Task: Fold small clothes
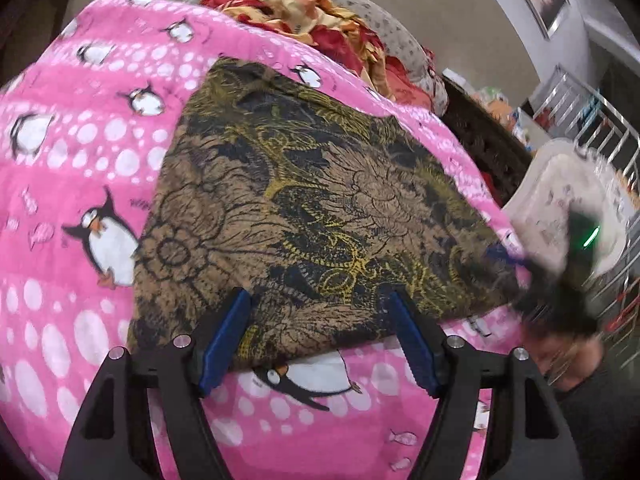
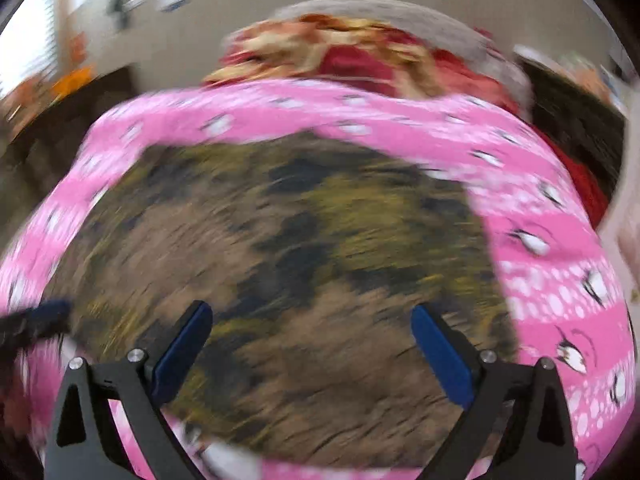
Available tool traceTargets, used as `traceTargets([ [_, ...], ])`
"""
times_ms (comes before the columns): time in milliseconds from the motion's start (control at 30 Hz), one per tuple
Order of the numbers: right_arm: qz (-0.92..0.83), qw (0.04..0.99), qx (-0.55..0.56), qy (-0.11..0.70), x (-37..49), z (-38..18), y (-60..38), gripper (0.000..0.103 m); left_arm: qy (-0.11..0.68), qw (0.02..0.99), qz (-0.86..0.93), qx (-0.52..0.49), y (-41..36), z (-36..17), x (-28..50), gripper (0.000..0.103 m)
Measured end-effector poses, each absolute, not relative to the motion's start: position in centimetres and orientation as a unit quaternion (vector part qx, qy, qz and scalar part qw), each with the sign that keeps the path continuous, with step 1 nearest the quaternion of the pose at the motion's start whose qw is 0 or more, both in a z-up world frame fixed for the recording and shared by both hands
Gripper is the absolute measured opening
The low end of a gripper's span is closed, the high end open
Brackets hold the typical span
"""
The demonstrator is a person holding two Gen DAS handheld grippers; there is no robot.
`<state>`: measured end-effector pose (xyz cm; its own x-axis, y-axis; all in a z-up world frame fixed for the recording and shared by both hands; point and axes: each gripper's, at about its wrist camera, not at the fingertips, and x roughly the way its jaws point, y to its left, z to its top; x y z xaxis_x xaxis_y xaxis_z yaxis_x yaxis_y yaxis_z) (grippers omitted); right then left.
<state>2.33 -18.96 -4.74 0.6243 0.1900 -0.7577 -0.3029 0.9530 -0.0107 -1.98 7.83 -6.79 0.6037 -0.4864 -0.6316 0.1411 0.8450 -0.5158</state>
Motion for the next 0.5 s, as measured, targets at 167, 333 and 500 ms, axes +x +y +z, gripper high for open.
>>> traceTargets([
  [167, 0.126, 0.903, -0.042, 0.409, 0.3, -5.0, -20.6, 0.101, 0.400, 0.864, -0.166, -0.256, 10.1, -6.1, -4.9, 0.051],
  [333, 0.081, 0.917, 0.007, 0.390, -1.1, -7.2, -23.3, 0.101, 0.385, 0.861, -0.155, -0.293, 10.3, -8.3, -6.8, 0.051],
  [500, 0.043, 0.919, -0.049, 0.388, -0.8, -7.7, -21.2, 0.102, 0.395, 0.846, -0.157, -0.321, 10.6, -8.3, -4.7, 0.055],
])
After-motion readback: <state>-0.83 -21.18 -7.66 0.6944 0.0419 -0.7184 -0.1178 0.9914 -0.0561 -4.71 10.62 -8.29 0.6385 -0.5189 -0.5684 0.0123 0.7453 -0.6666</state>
